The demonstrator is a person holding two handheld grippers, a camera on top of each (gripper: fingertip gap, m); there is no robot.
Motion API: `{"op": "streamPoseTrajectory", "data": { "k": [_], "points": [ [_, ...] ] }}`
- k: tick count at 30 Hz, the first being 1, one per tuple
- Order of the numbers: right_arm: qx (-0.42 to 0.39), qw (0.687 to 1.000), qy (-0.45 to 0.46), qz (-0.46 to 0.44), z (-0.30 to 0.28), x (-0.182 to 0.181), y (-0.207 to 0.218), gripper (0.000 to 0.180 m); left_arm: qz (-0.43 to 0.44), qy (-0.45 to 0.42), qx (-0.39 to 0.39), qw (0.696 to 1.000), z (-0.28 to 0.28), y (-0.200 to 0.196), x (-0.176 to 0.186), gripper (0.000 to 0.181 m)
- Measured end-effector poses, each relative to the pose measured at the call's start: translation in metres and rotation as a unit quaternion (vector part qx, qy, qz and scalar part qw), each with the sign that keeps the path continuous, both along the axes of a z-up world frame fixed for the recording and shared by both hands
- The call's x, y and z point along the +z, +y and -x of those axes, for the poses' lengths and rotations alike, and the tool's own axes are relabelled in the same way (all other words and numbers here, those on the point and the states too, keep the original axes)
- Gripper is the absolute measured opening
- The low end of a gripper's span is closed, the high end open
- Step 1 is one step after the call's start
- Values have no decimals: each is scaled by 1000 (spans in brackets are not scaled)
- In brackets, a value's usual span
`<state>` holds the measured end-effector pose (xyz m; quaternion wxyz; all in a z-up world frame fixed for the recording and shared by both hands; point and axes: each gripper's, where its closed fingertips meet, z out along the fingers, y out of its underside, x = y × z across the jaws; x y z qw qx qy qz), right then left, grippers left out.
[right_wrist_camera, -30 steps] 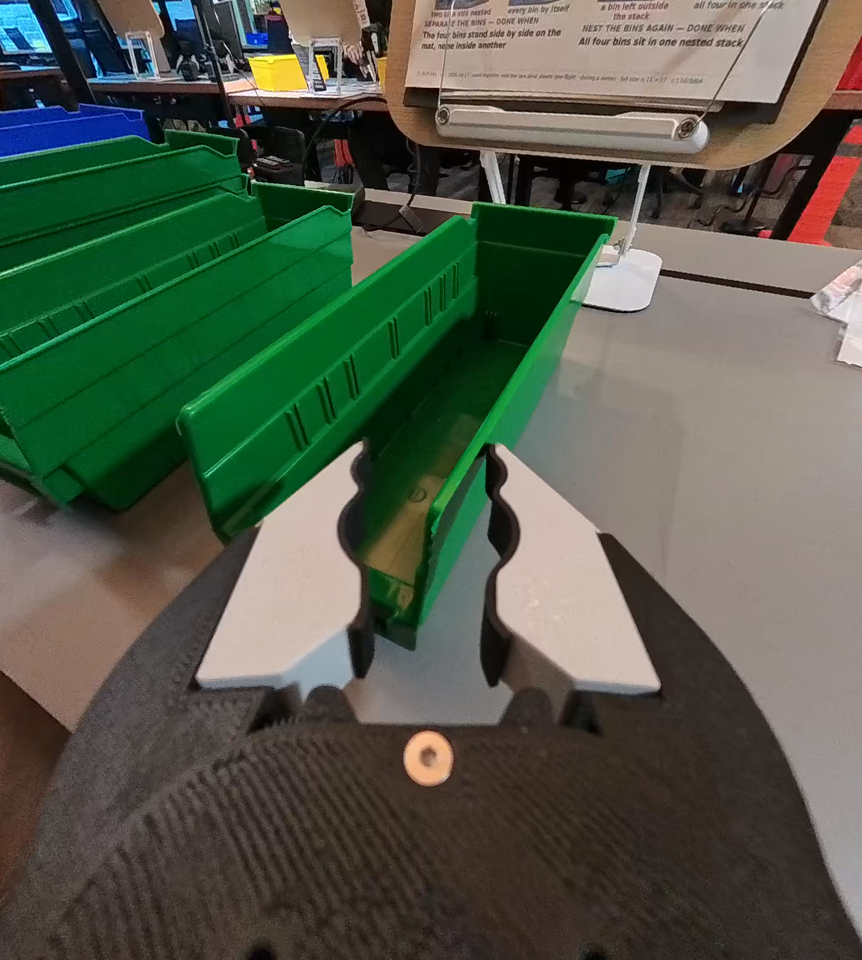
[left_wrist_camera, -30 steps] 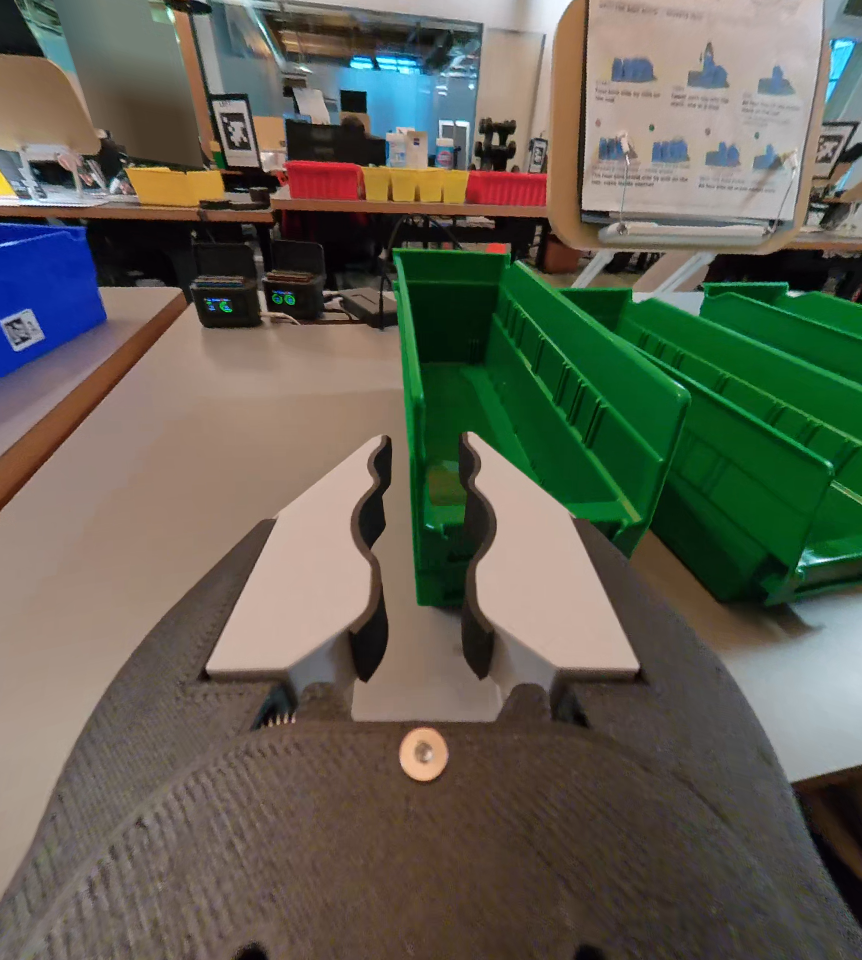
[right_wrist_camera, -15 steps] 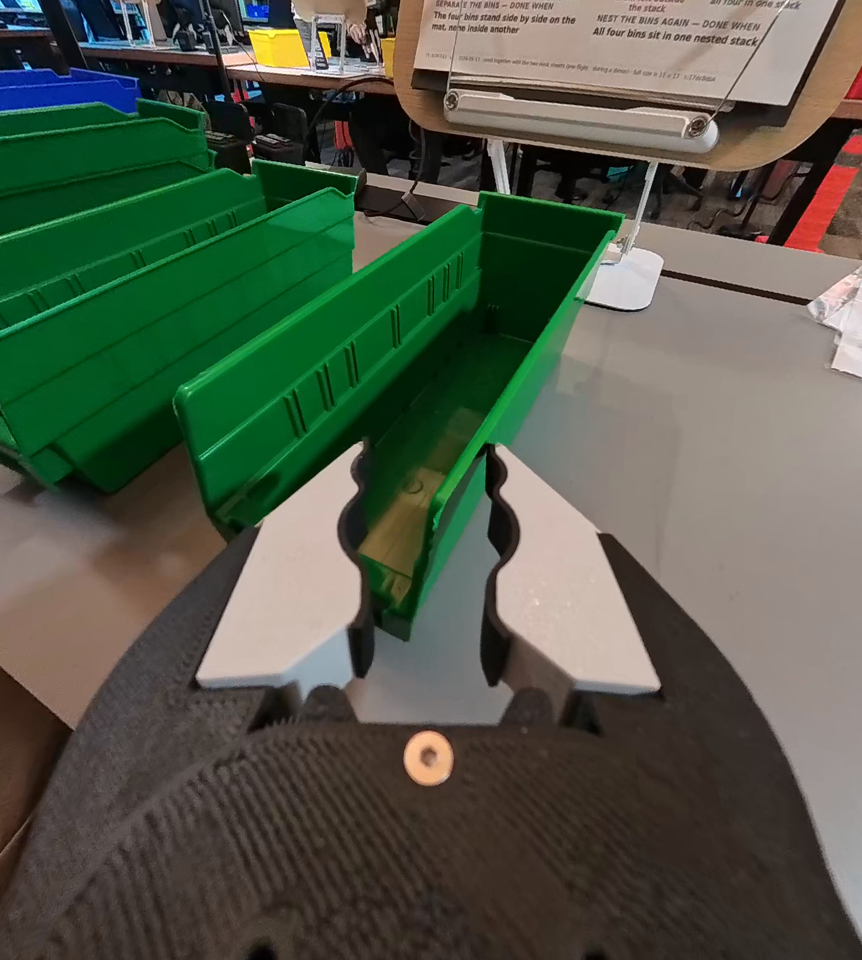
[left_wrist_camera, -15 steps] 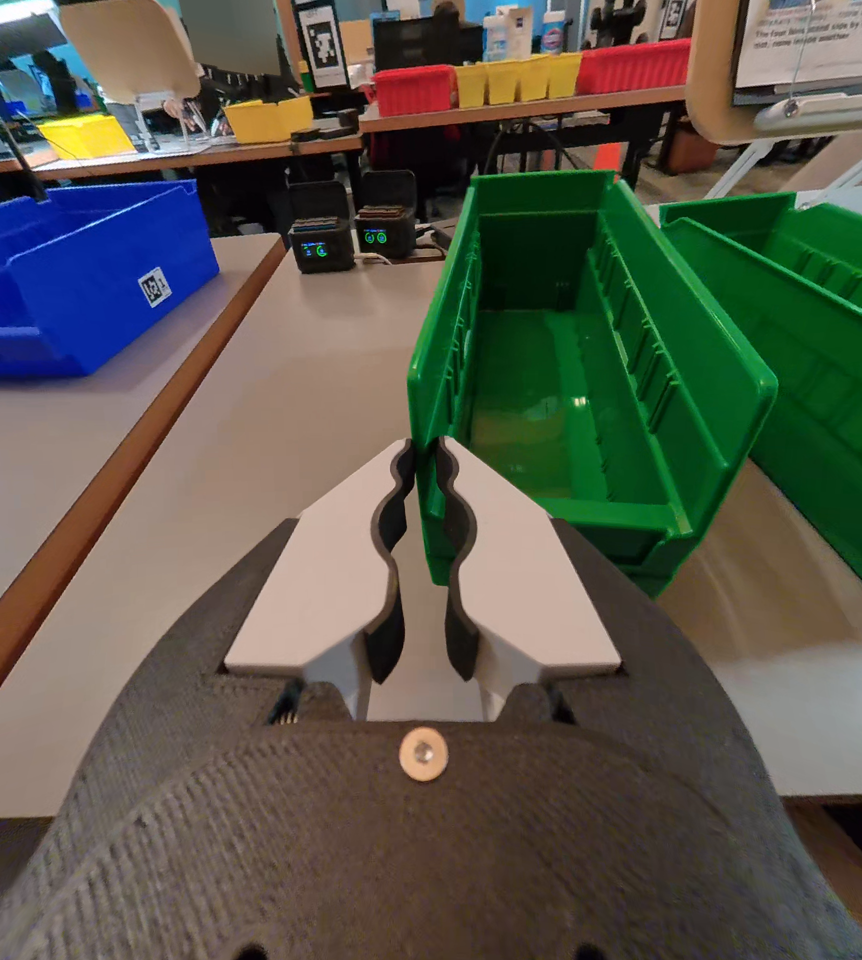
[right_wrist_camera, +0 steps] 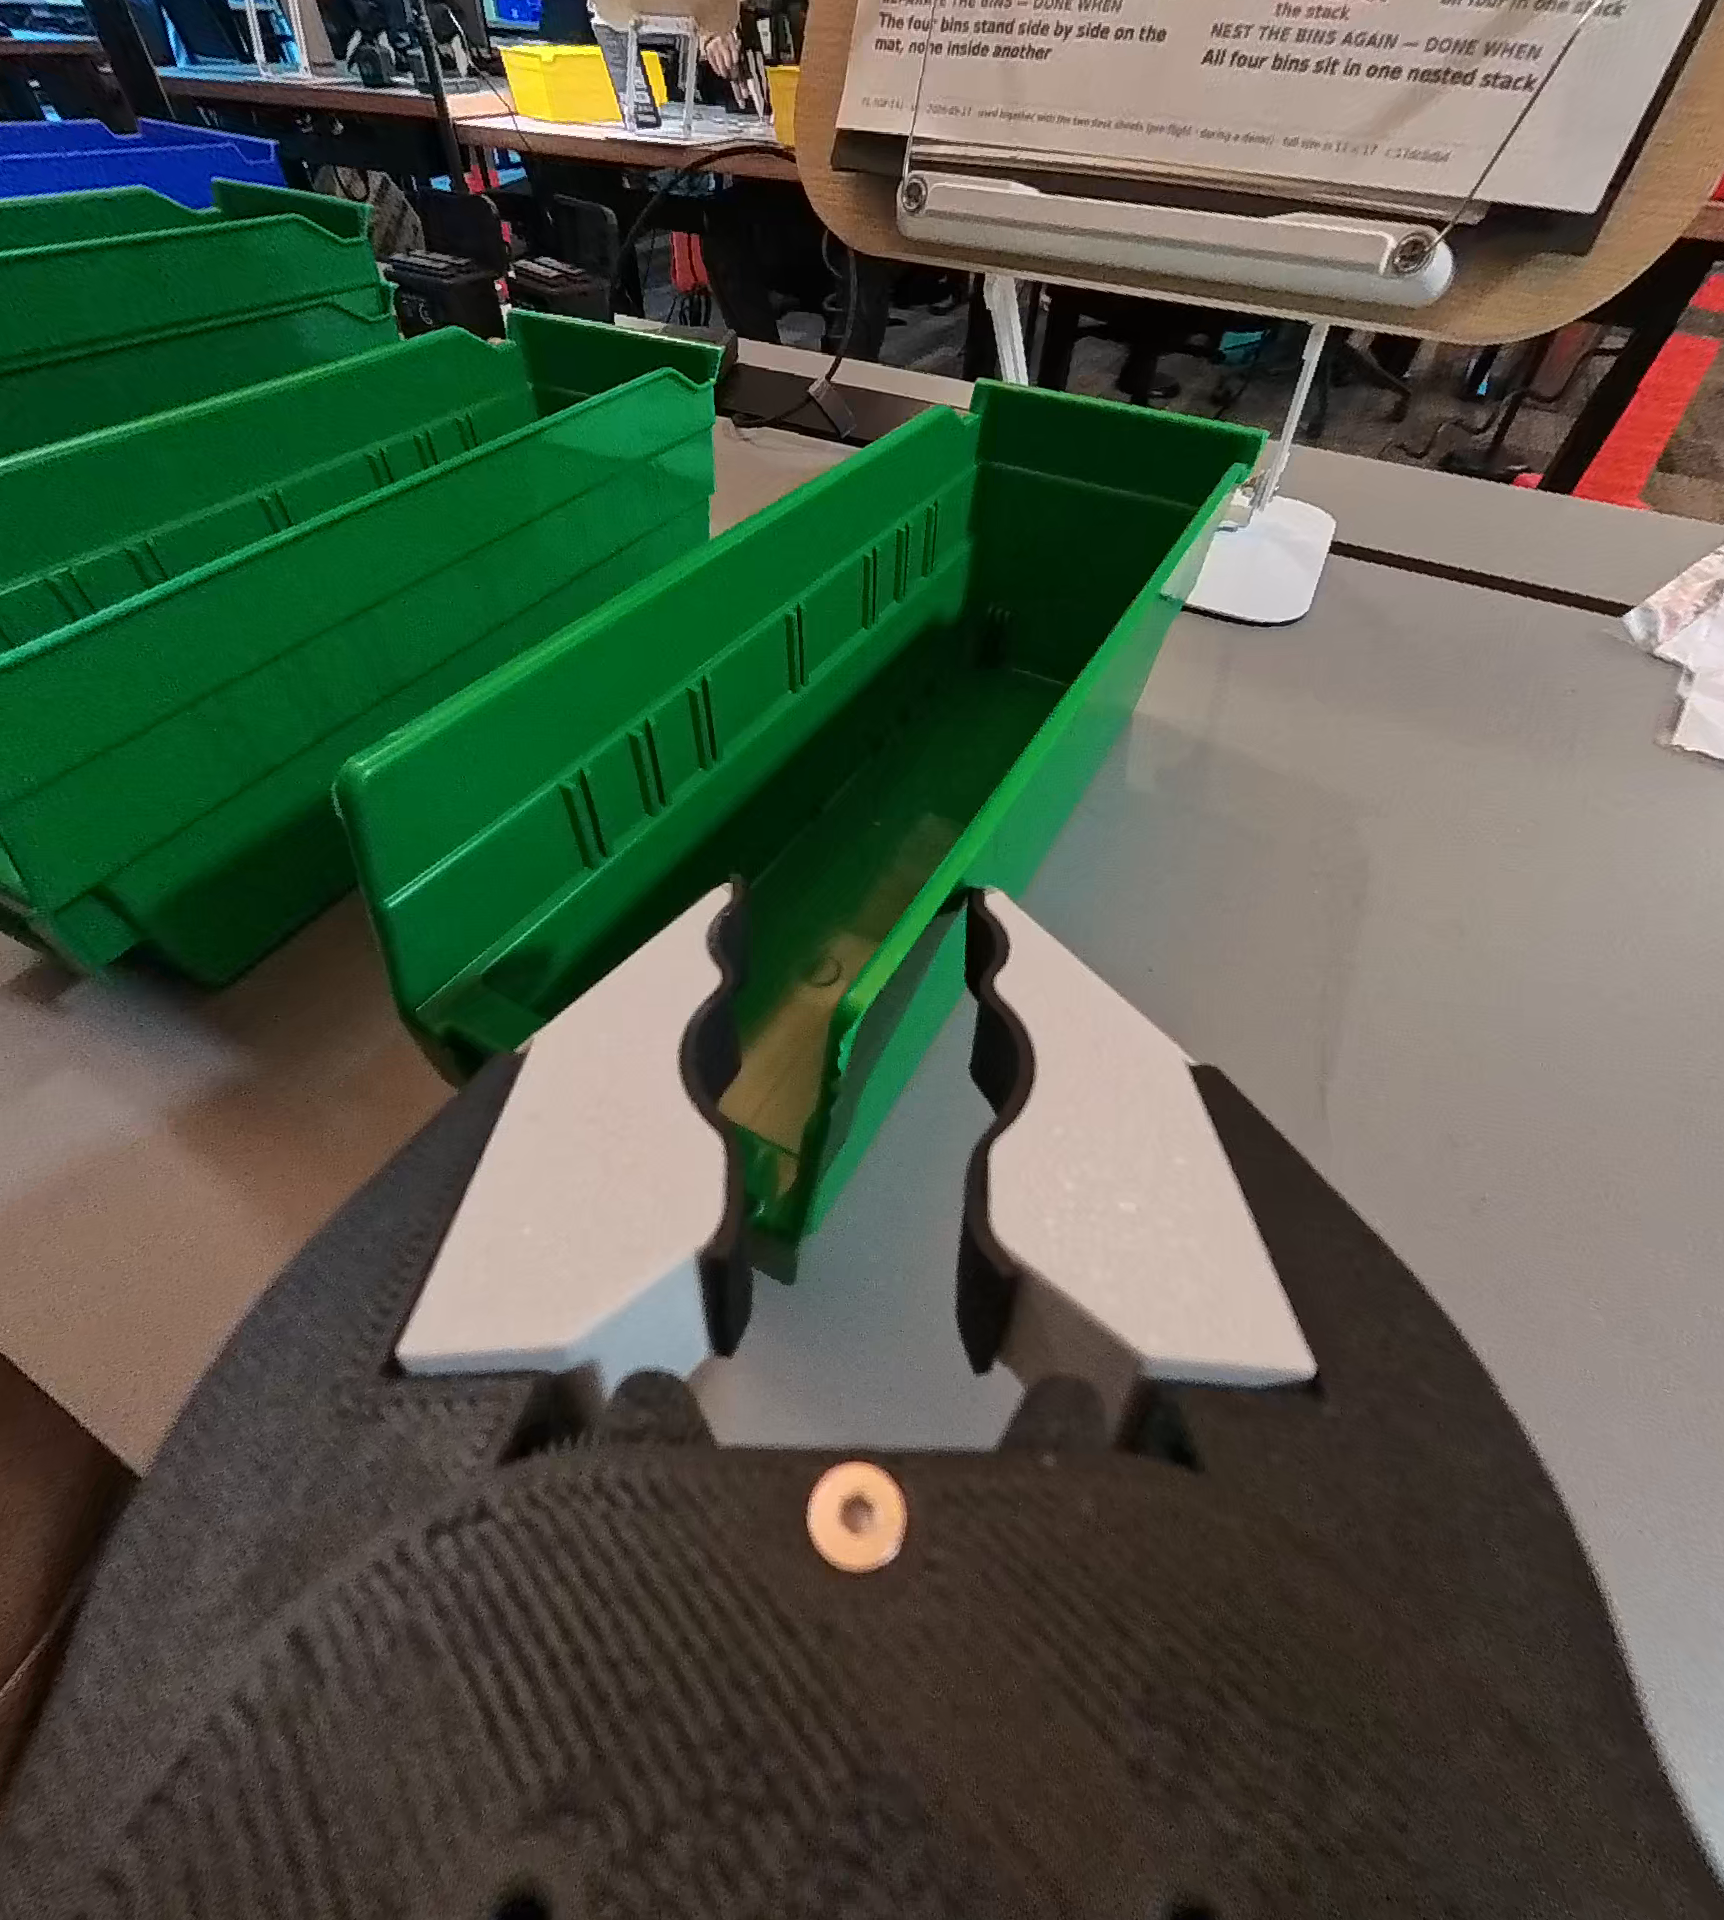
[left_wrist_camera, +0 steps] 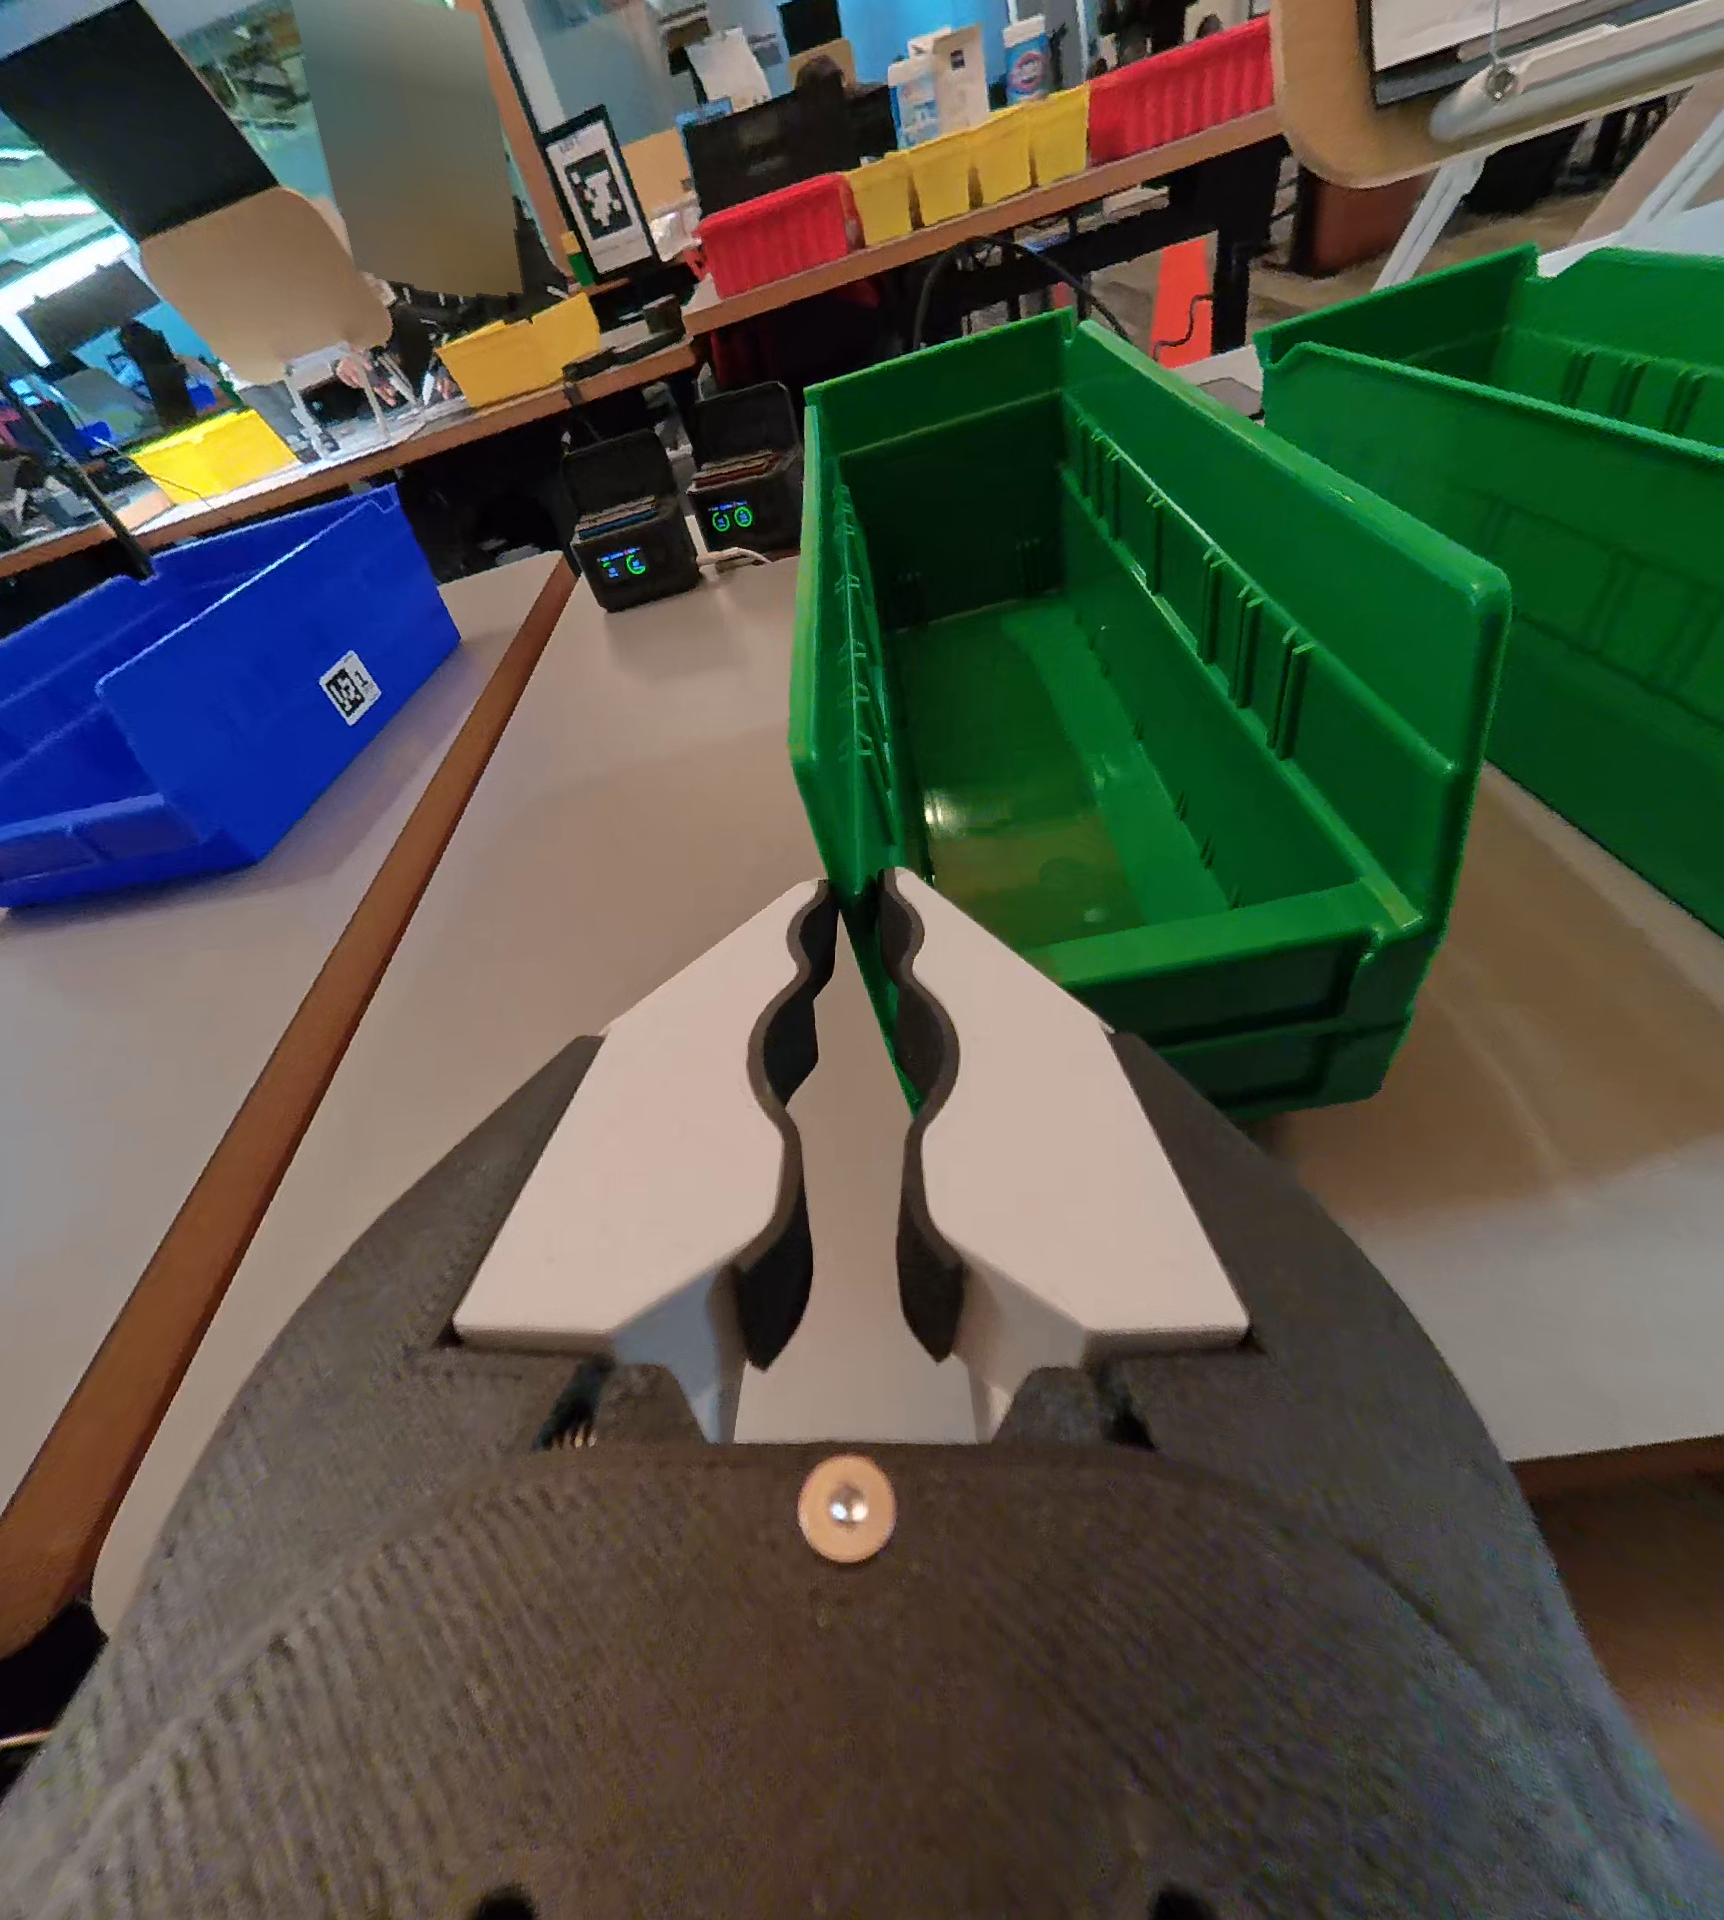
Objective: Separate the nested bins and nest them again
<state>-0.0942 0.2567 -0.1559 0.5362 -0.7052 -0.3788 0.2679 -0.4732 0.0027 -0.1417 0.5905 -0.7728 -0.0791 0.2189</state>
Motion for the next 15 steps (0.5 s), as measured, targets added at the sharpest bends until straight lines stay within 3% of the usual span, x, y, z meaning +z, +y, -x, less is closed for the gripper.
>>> {"op": "streamPoseTrajectory", "data": {
  "k": [15],
  "points": [
    [-5, 1000, 3, 5, 2, 0, 3, 43, -13, -12, -20, 1000, -3, -1, -1, 6]
  ]
}}
